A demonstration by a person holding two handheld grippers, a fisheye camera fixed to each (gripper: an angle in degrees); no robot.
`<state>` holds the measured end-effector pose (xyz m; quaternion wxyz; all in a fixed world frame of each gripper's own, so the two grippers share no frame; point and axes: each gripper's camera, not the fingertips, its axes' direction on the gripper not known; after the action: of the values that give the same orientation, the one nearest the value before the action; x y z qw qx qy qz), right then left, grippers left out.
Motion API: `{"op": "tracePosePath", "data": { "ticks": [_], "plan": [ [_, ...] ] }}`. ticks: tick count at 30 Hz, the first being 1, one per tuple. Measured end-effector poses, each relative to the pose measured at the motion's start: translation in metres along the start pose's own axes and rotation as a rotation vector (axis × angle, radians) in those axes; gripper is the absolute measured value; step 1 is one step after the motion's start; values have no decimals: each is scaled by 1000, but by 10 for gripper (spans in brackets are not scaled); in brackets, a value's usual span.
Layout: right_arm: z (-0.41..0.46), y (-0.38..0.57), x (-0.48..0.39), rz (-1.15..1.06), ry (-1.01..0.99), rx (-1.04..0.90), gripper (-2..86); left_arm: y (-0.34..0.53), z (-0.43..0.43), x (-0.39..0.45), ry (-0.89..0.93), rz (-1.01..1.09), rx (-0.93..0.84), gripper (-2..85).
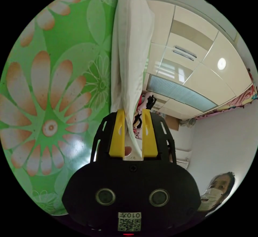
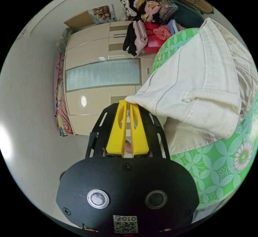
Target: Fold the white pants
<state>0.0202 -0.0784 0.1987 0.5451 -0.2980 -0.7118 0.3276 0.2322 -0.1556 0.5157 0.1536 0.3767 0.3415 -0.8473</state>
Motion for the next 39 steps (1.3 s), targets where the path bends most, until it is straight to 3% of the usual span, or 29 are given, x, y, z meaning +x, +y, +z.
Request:
{"op": "tracePosePath", "data": {
  "ticks": [10, 13, 18, 24, 27, 32, 33, 35, 39],
  "plan": [
    [-4, 26, 17, -16, 71, -46, 40, -41, -33, -8, -23, 63, 215, 42],
    [-8, 42, 26, -21, 106, -77, 39, -43, -29, -7, -82, 141, 175, 13],
    [-6, 57, 36, -24, 156, -159, 39, -18, -29, 15, -22, 300, 148, 2],
    [28, 12, -1, -166, 238, -256, 39, -6, 13, 113, -151, 598, 87, 0],
    [71, -46, -25, -223, 272, -312, 39, -33, 84, 187, -233, 736, 7, 0],
    [168, -179, -28, -215, 392, -278, 46, -115, 315, 328, -318, 955, -167, 1],
    [191, -204, -8, -174, 412, -282, 49, -126, 341, 330, -335, 943, -184, 1],
    [215, -221, 27, -118, 352, -288, 47, -165, 431, 289, -432, 722, -247, 1],
    [236, -211, 82, -86, 242, -266, 30, -173, 501, 215, -442, 610, -270, 1]
  ]
}}
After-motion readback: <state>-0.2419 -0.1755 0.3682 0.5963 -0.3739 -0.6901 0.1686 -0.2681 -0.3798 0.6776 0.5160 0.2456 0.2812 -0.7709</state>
